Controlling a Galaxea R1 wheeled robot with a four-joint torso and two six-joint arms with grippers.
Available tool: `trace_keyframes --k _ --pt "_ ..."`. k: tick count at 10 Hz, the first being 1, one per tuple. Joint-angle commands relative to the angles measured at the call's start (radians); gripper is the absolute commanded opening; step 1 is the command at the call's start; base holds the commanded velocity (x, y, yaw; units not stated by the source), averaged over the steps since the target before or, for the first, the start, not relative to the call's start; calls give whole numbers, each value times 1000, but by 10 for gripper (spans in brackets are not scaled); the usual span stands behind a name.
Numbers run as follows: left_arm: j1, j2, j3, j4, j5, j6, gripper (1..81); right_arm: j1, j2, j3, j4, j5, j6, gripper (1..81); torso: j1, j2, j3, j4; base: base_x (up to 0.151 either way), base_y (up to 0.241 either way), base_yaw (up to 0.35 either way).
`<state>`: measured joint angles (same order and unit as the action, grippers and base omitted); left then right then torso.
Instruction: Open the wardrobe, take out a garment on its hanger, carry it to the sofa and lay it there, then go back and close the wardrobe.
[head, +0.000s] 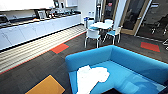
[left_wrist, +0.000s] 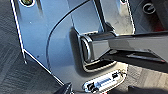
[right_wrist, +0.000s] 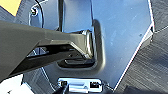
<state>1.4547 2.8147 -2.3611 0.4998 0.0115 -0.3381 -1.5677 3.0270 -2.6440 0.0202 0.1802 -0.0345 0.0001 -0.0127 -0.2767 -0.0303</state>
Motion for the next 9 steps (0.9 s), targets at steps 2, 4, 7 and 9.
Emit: trace_keyframes --k 2,4,7,9 --pt "-15 -7 8 2 61 2 811 8 3 3 -8 -62 -5 811 0 0 64 0 0 0 277" --pt "-15 0 -4 5 61 2 811 10 3 3 -6 -62 -5 811 0 0 90 0 0 0 277" --pt "-15 20 -43 8 62 2 811 11 3 3 -5 -64 -5 811 0 -1 74 0 0 0 277" --pt "-15 23 -43 8 62 2 811 10 3 3 -6 -62 -4 811 0 -1 72 0 0 0 285"
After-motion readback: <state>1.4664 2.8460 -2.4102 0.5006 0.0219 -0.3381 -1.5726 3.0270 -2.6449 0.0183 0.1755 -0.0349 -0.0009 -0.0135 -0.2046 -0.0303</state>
